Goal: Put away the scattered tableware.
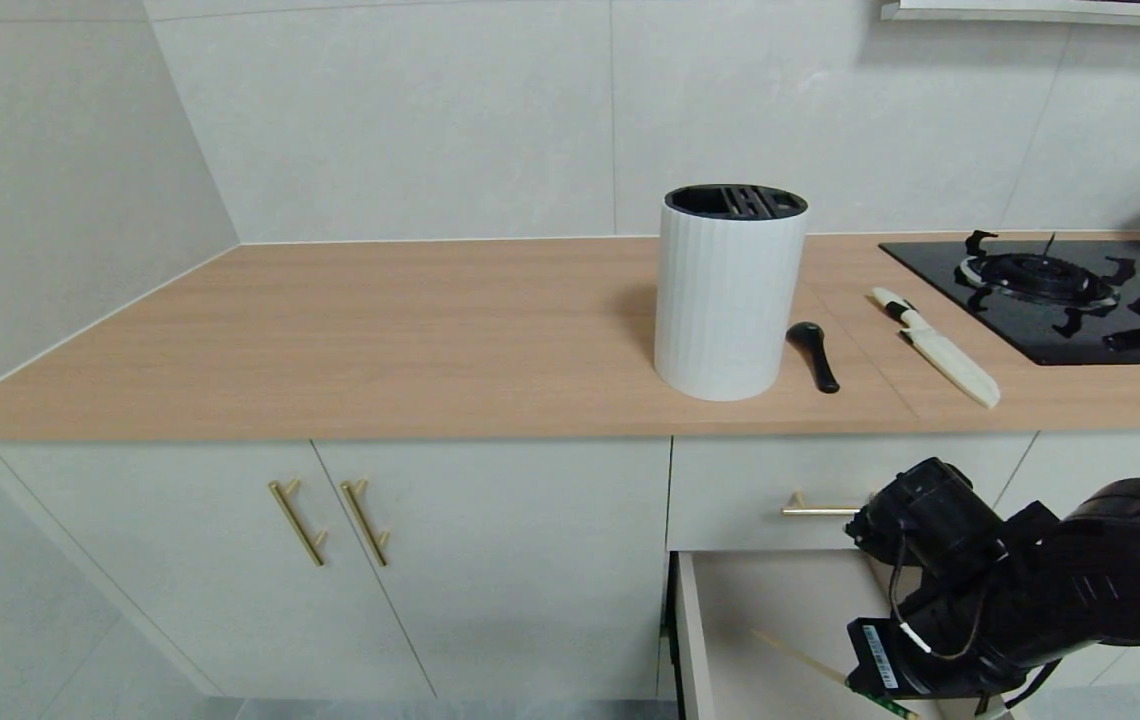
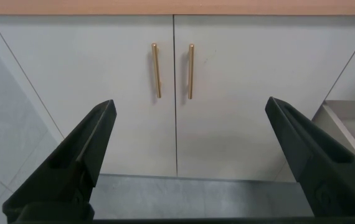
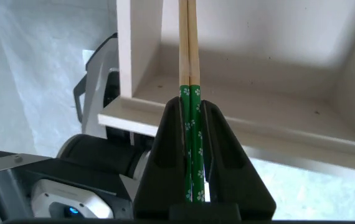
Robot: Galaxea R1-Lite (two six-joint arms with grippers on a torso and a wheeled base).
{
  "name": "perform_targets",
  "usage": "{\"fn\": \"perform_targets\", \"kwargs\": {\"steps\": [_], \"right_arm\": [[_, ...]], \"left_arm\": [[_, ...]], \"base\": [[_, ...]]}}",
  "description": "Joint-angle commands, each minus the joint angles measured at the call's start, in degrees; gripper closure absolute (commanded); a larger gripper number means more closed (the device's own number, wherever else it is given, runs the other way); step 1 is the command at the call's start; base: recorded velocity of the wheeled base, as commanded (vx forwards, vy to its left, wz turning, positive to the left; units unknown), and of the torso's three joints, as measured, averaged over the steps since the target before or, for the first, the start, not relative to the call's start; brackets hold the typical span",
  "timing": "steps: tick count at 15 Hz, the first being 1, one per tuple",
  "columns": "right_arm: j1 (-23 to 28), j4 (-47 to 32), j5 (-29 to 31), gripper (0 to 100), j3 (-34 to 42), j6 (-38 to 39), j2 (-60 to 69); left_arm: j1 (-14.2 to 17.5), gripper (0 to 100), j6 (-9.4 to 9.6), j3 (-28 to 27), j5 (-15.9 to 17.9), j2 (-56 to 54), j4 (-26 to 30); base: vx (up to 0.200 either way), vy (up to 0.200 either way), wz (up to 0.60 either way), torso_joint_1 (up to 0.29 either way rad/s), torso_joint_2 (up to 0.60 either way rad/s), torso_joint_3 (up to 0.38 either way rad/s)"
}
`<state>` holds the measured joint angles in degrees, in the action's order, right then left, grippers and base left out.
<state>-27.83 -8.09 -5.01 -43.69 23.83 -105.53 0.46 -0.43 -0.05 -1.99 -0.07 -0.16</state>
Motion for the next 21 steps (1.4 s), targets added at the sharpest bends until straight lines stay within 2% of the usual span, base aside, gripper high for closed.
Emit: {"fn": "perform_targets", "kwargs": {"steps": [1,12,17,19,21], "right_arm": [[-0.1,0.0,0.0,100,0.0,0.0,-0.7],[-0.1,2.1,1.9,100,1.0,0.0,-0.3],[-0.1,2.2,1.9,100,0.9,0.0,1.2],[-0.1,4.1,1.9,100,1.4,0.0,2.0],[-0.1,9.4,1.9,100,3.2,0.0,2.7]], "left_arm": [[0.0,0,-0.01,0.0,0.0,0.1,0.0],[0.0,0,-0.01,0.0,0.0,0.1,0.0],[0.1,0,-0.01,0.0,0.0,0.1,0.0],[0.1,0,-0.01,0.0,0.0,0.1,0.0],[0.0,0,-0.01,0.0,0.0,0.1,0.0]], "base": [[0.000,0.000,0.00,-0.119,0.31,0.178],[0.000,0.000,0.00,-0.155,0.45,0.293],[0.000,0.000,0.00,-0.081,0.39,0.294],[0.000,0.000,0.00,-0.036,0.10,0.073],[0.000,0.000,0.00,0.000,0.00,0.000]]}}
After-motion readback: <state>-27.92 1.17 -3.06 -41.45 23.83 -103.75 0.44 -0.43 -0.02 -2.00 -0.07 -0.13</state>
